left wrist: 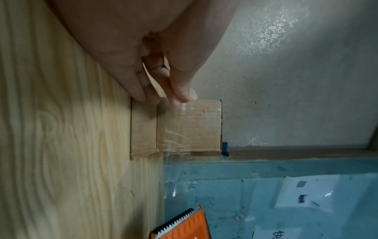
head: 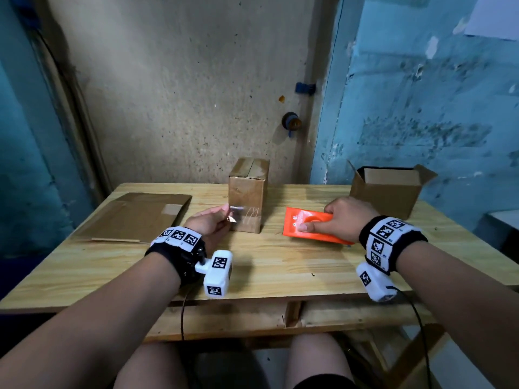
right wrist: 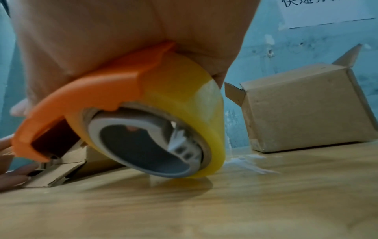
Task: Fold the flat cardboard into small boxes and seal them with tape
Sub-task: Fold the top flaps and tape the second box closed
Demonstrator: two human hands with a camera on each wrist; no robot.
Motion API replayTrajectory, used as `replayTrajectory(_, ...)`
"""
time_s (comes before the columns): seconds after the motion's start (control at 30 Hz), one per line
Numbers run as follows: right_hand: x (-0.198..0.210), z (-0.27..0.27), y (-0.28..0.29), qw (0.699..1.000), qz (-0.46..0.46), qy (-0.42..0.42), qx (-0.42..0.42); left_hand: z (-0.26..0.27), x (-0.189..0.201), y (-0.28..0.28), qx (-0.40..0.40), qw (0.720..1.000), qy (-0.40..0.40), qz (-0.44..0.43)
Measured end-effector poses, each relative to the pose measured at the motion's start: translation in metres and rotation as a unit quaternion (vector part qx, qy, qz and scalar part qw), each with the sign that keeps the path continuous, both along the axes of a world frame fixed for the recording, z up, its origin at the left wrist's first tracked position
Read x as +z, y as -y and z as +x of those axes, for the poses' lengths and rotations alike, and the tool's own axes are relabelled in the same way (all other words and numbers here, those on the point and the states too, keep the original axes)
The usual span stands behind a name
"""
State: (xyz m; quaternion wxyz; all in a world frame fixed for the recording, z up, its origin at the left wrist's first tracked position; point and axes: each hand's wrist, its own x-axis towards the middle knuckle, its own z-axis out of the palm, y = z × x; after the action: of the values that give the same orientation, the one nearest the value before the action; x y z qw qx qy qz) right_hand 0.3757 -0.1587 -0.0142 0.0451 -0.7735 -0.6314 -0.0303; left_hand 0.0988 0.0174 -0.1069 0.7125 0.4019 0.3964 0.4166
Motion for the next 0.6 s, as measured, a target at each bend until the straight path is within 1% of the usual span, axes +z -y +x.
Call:
replayTrajectory(0.17, 0.001, -0.001, 0.003, 1.000, -0.017, 0.018, 0.004, -0.001, 0.000, 0.006, 0.015, 1.000, -0.002, 0.008)
replayTrajectory(0.27, 0.001, -0.005, 0.007, 0.999, -0.032, 0.038, -0.008, -0.001, 0.010, 0.020, 0.014, 1.000, 0.009, 0.003)
replayTrajectory(0.33, 0.001, -0.007, 0.007, 0.998, -0.040, 0.056, -0.015, -0.004, 0.019, 0.033, 0.032, 0.999, -0.013, 0.023)
replayTrajectory(0.37, 0.001, -0.007, 0.006, 0.997, -0.044, 0.062, -0.018, -0.005, 0.024, 0.041, 0.051, 0.997, -0.043, 0.050)
replayTrajectory(0.43, -0.001, -0.008, 0.002, 0.996, -0.051, 0.067, -0.026, -0.007, 0.034, 0.055, 0.094, 0.982, -0.100, 0.131)
replayTrajectory(0.47, -0.001, -0.009, 0.001, 0.996, -0.053, 0.069, -0.029, -0.007, 0.039, 0.062, 0.109, 0.974, -0.109, 0.164)
replayTrajectory(0.53, -0.001, -0.010, -0.003, 0.996, -0.055, 0.068, -0.035, -0.007, 0.047, 0.072, 0.124, 0.959, -0.121, 0.223)
replayTrajectory(0.6, 0.001, -0.012, -0.005, 0.995, -0.055, 0.062, -0.052, -0.005, 0.056, 0.079, 0.131, 0.934, -0.171, 0.284)
